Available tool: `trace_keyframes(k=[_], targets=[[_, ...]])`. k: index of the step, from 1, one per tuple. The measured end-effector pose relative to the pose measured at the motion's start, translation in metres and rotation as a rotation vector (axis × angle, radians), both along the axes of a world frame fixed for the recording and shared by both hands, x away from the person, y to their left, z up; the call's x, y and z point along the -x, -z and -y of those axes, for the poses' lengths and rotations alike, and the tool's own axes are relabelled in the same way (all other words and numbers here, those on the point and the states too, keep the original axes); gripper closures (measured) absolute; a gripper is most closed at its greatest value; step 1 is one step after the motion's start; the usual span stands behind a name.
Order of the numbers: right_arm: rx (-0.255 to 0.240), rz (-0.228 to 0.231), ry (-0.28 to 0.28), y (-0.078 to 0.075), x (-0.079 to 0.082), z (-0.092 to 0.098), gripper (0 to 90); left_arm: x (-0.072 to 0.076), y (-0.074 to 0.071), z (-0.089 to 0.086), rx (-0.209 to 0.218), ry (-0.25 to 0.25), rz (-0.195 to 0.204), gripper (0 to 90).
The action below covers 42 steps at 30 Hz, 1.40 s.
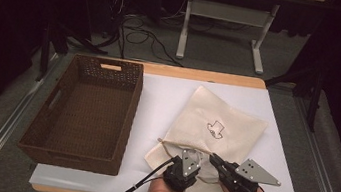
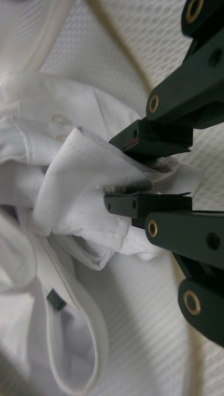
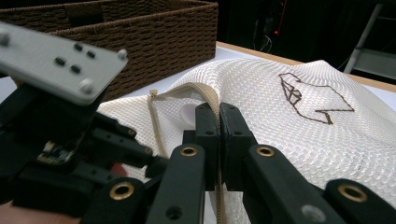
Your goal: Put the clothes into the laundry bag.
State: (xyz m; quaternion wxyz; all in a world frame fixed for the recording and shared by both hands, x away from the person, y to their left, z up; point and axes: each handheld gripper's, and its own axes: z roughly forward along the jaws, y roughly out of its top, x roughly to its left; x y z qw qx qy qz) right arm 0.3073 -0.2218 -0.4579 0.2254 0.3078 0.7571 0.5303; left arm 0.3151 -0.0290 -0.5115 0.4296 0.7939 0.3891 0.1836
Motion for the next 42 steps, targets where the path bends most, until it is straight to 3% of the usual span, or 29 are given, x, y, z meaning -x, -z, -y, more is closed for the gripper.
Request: trace_keyframes(k=[5,12,15,19,23,25,32,34,42], targets=[[-0.003,0.002,0.005,0.000,0.000,0.001,88.7,-0.017,-0.003,0.006,0.012,-0.036,0.044,74.2],[-0.011,-0.008,0.023,0.000,-0.004,0.006,88.8,-0.037,-0.002,0.025,0.020,-0.039,0.073,74.3],[-0.012,-0.009,0.031,0.000,-0.006,0.008,88.7,-0.042,0.001,0.036,0.024,-0.039,0.126,73.6],[-0.022,-0.020,0.045,0.000,-0.006,0.012,88.7,-0.049,0.002,0.044,0.041,-0.044,0.113,72.3],[-0.034,-0.027,0.047,0.000,-0.007,0.014,88.7,-0.045,0.002,0.044,0.038,-0.035,0.107,65.9],[-0.030,-0.026,0.043,0.000,-0.006,0.015,88.7,-0.042,0.001,0.040,0.040,-0.045,0.097,58.0],[-0.023,-0.020,0.045,0.000,-0.006,0.015,88.7,-0.022,-0.004,0.024,0.086,-0.034,0.093,37.1],[-0.023,-0.019,0.045,0.000,-0.005,0.015,88.7,-0.018,-0.007,0.019,0.102,-0.029,0.084,34.7],[-0.020,-0.021,0.045,0.000,-0.005,0.014,88.7,0.006,-0.017,-0.005,0.131,-0.012,0.109,32.3]])
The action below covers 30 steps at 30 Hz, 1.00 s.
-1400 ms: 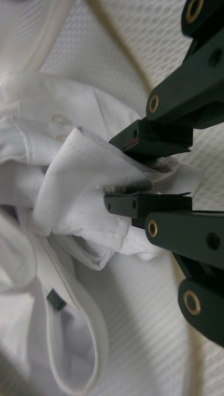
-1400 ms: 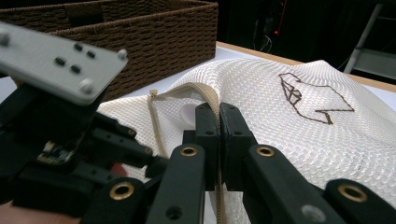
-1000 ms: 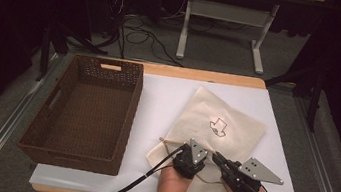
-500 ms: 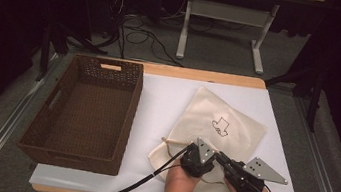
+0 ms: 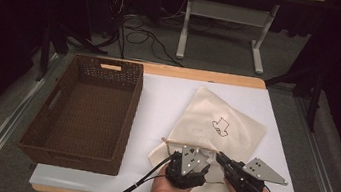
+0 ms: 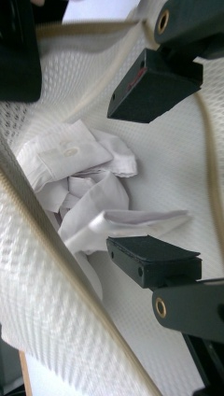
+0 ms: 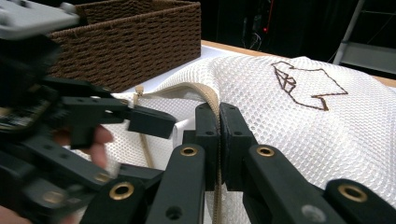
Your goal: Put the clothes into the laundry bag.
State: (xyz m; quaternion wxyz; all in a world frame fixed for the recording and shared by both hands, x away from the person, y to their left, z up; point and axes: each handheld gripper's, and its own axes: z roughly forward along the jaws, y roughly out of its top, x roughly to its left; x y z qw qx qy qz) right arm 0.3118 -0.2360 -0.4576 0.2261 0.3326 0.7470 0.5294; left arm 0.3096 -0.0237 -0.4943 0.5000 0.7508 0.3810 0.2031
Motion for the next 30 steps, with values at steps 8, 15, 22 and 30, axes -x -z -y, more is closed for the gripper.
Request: trace_keyframes(k=[8,15,22,30], targets=[[0.002,0.008,-0.001,0.000,0.001,0.000,88.6,0.025,-0.011,-0.051,0.022,-0.011,-0.009,33.5],[0.005,0.013,-0.003,-0.001,0.002,0.000,88.4,0.041,-0.006,-0.104,0.005,-0.052,0.026,35.2],[0.008,0.009,-0.003,0.000,0.003,0.000,88.3,0.035,-0.012,-0.109,0.040,-0.058,0.017,33.5],[0.007,0.010,-0.009,0.000,0.004,0.003,88.2,0.035,-0.010,-0.109,0.036,-0.057,0.007,32.7]])
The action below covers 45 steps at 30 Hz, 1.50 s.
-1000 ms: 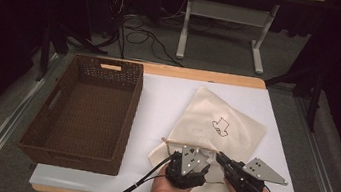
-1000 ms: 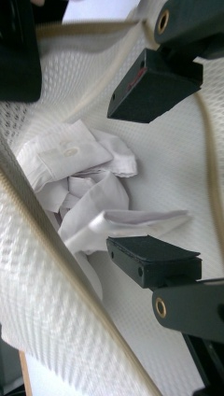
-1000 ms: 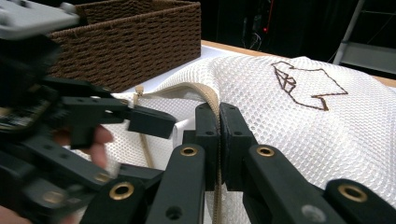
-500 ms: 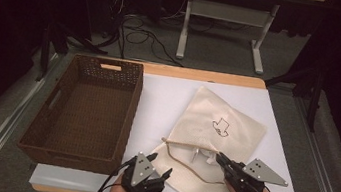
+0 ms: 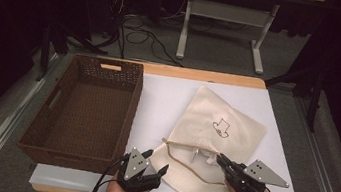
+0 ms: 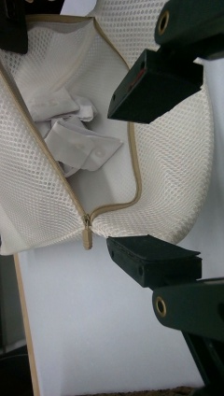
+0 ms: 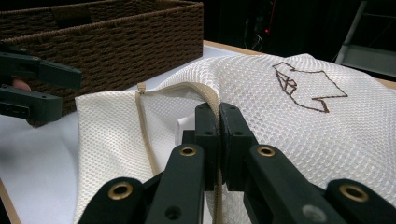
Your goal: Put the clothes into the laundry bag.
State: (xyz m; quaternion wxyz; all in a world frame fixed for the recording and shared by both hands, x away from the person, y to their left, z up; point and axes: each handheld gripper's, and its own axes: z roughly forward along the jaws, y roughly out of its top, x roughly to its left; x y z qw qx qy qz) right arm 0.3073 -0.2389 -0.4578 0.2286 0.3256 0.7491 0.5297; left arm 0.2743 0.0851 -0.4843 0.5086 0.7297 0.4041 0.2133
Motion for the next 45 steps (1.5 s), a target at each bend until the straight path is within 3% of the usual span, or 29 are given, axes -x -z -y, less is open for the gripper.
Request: trace_keyframes(k=[4,9,15,18,24,27,29,38,45], targets=[[0.017,0.006,-0.010,0.000,0.001,-0.001,88.2,0.000,0.000,0.000,-0.007,0.008,-0.002,32.7],[0.090,-0.016,-0.055,0.007,0.000,-0.007,87.9,0.001,0.000,0.001,-0.016,0.010,0.005,32.7],[0.185,-0.120,-0.115,0.026,-0.006,-0.018,87.1,0.002,0.002,0.002,-0.023,0.015,-0.001,32.7],[0.251,-0.153,-0.137,0.036,-0.009,-0.024,86.5,0.001,0.002,0.004,-0.023,0.022,-0.012,32.8],[0.318,-0.189,-0.140,0.044,-0.011,-0.029,86.8,0.001,0.003,0.004,-0.027,0.021,-0.009,32.9],[0.373,-0.253,-0.159,0.054,-0.013,-0.034,86.0,0.001,0.003,0.005,-0.029,0.021,-0.009,32.8],[0.391,-0.248,-0.160,0.055,-0.013,-0.036,86.0,0.001,0.003,0.005,-0.031,0.024,-0.010,32.9],[0.380,-0.253,-0.165,0.055,-0.014,-0.034,85.5,0.001,0.005,0.007,-0.042,0.031,-0.013,32.8],[0.364,-0.264,-0.172,0.055,-0.013,-0.034,76.6,0.001,0.005,0.007,-0.050,0.033,-0.018,33.1]])
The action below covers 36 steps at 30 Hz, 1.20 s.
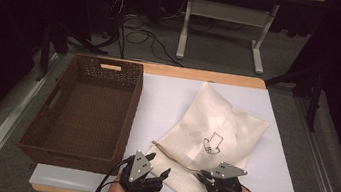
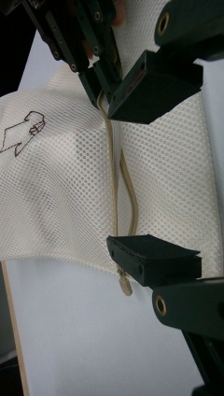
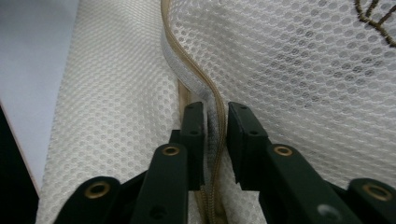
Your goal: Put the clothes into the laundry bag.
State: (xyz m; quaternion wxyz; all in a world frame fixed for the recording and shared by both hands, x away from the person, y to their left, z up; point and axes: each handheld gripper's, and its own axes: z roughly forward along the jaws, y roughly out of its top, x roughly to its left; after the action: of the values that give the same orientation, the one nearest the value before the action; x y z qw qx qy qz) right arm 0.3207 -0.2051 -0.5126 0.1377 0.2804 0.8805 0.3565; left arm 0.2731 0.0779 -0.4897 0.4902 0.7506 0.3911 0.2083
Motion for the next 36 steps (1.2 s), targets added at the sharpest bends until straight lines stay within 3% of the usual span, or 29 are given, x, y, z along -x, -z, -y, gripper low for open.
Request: trace_keyframes(k=[13,29,36], targets=[[-0.086,0.023,-0.004,-0.018,0.012,0.000,58.7,-0.001,0.000,-0.002,0.001,-0.010,0.001,32.8],[-0.176,0.047,-0.019,-0.034,0.021,0.002,56.9,-0.001,0.000,-0.001,-0.010,-0.012,0.008,32.7],[-0.233,0.082,0.012,-0.045,0.023,0.011,56.0,-0.001,0.001,0.001,-0.023,-0.011,0.012,32.6]])
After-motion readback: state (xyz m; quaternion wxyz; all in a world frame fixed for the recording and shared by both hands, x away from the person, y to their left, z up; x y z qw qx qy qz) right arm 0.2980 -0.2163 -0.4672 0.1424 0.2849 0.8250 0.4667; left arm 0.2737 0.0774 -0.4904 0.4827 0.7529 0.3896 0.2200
